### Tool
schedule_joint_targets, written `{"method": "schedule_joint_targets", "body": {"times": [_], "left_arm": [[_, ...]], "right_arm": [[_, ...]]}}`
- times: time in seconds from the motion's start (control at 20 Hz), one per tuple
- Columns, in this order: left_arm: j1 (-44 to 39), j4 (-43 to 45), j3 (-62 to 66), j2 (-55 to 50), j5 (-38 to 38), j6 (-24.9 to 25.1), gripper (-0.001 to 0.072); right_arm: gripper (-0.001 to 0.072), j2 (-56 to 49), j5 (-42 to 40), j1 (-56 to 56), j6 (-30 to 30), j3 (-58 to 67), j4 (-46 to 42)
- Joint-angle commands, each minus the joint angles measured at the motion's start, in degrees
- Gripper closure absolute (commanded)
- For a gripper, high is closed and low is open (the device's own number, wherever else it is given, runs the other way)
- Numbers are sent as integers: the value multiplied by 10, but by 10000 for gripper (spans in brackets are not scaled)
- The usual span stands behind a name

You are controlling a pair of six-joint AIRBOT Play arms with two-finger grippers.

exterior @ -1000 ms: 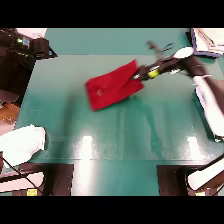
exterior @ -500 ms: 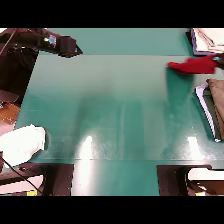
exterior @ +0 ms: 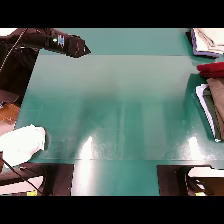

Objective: Fold the shirts.

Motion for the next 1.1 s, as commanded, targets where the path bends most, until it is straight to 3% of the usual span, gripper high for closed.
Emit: {"method": "schedule_joint_targets", "body": {"times": [0.0,0.4,0.9,0.95,1.05], "left_arm": [[-1,3,0,0,3,0,683],[-1,4,0,0,2,1,683],[-1,4,0,0,-23,27,683],[-1,4,0,0,-23,27,683],[-1,4,0,0,-23,30,682]], "right_arm": [[698,15,70,-6,1,94,-4],[697,108,155,-6,82,100,-270],[690,226,172,-6,103,-138,-549],[637,232,176,-6,122,-154,-588],[433,241,179,-6,153,-181,-633]]}}
